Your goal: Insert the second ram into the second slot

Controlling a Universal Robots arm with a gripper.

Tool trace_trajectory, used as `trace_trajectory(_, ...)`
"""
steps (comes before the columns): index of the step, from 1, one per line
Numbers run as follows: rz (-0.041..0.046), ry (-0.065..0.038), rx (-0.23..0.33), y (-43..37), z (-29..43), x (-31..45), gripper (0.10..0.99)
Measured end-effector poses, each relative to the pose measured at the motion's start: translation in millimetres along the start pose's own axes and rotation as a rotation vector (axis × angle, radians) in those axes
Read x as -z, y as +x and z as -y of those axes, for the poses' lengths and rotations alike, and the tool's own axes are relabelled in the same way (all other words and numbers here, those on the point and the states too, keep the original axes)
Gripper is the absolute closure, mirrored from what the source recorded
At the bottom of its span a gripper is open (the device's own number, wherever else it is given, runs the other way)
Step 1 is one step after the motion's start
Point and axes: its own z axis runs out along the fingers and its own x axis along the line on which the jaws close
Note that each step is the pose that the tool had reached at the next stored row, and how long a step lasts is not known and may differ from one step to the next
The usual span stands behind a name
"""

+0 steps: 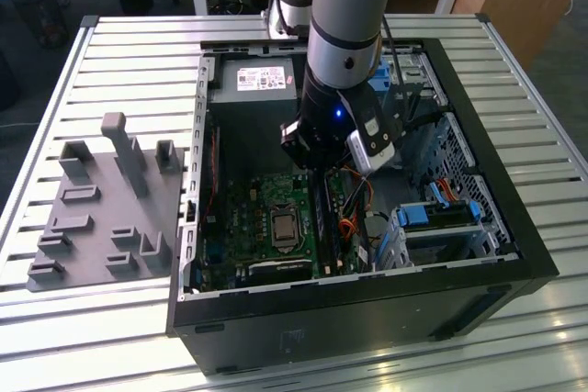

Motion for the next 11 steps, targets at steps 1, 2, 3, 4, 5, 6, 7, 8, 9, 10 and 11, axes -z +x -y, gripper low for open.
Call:
trace_trajectory(1, -0.0002, 0.000, 0.000, 0.0, 0.9, -0.3, 0.949)
trace_trajectory(2, -0.0005, 0.000, 0.000, -0.1, 1.6, -0.7, 0.949)
trace_trajectory(3, -0.0010, 0.000, 0.000, -0.3, 1.8, -1.2, 0.949)
trace_trajectory(4, -0.0015, 0.000, 0.000, -1.0, 1.9, -2.0, 0.949)
trace_trajectory(5, -0.0023, 0.000, 0.000, -1.7, 2.1, -2.7, 0.949)
trace_trajectory(6, -0.0032, 0.000, 0.000, -2.4, 2.1, -3.6, 0.949)
trace_trajectory(7, -0.0037, 0.000, 0.000, -3.0, 2.1, -4.6, 0.949)
trace_trajectory(8, -0.0040, 0.000, 0.000, -3.0, 2.1, -5.1, 0.949)
trace_trajectory(9, -0.0044, 0.000, 0.000, -3.0, 2.1, -5.8, 0.949)
trace_trajectory(10, -0.0048, 0.000, 0.000, -3.0, 2.1, -6.3, 0.949)
trace_trajectory(11, -0.0049, 0.000, 0.000, -3.1, 2.4, -6.7, 0.949)
